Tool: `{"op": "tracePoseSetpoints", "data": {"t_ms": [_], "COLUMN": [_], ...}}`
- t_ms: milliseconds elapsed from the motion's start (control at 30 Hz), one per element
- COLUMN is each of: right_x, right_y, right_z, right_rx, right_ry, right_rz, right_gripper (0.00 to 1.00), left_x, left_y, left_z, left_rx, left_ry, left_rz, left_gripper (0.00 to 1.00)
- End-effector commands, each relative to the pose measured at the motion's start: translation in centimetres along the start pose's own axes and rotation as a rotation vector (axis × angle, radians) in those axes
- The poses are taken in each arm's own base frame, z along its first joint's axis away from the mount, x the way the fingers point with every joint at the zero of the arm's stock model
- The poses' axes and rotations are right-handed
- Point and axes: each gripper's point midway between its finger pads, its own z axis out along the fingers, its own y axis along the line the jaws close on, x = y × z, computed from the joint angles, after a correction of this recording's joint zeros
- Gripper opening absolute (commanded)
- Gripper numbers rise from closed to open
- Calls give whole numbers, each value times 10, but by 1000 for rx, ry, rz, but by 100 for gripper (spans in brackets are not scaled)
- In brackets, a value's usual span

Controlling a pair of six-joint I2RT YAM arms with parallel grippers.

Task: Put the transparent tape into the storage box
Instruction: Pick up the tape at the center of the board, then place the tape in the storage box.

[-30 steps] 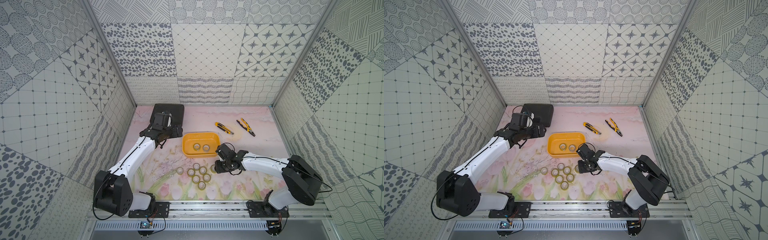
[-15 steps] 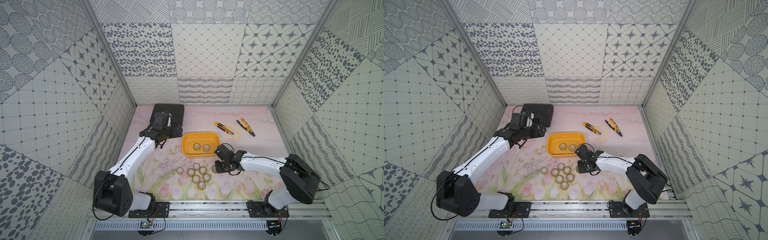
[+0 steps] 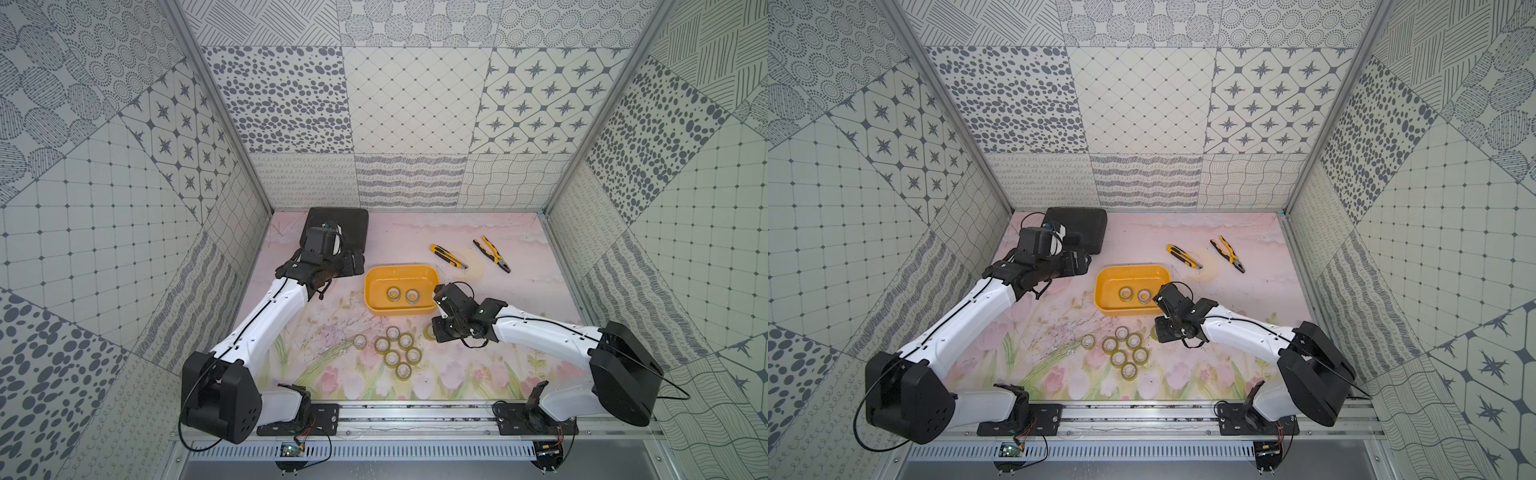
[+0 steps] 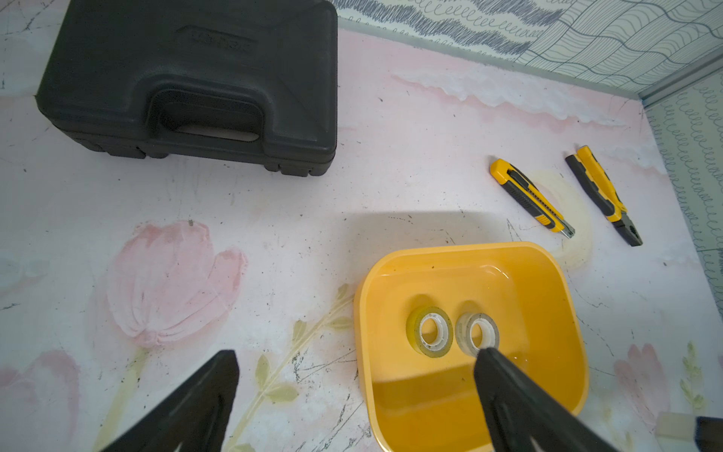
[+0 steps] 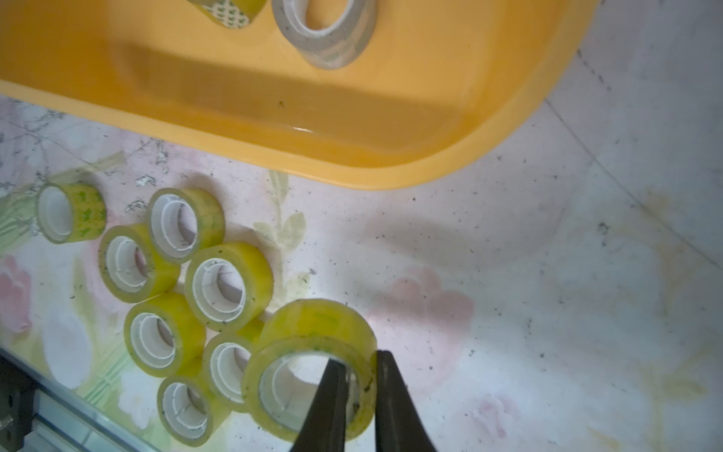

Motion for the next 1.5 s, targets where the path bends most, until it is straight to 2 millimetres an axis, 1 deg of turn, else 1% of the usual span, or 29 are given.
{"op": "tracePoseSetpoints", "data": {"t_ms": [0,200,300,467,667,1000,1167,1300,1367,1467], "right_x": [-16,-37,-47,-63,-81,-99,-103,-109,-108,-107], "right_y": [15,19,22,31,28,25,18,13,9,1], "right_z": [-26,-65,-77,-88,-99,-102,-97,-96,-97,-94], "right_rx": [-68,-94,-114,-137,-152,-187,-180,-179,-161,-139], "right_ry": [-77,-173,-206,-235,-269,-257,-242,-243,-237,-243], "right_rz": [-29,-48,-40,-60,-36,-5,32,49,54,69], "right_gripper": [4,3,3,3,3,2,3,2,2,3], "left_x": [-5,-4,-3,-2,-4,-7,-6,-5,-5,-4], "left_y": [0,-1,-2,-5,-2,-1,-2,-2,-2,5], "left_z": [-2,0,2,0,-5,-9,-8,-6,-4,-3], "left_rx": [-3,9,14,24,8,-3,2,1,-1,-42], "left_ry": [-25,-43,-42,-59,-86,-104,-100,-94,-92,-86], "left_rz": [19,20,15,29,41,46,46,48,52,60], "left_gripper": [99,99,99,99,99,99,99,99,99,99]}}
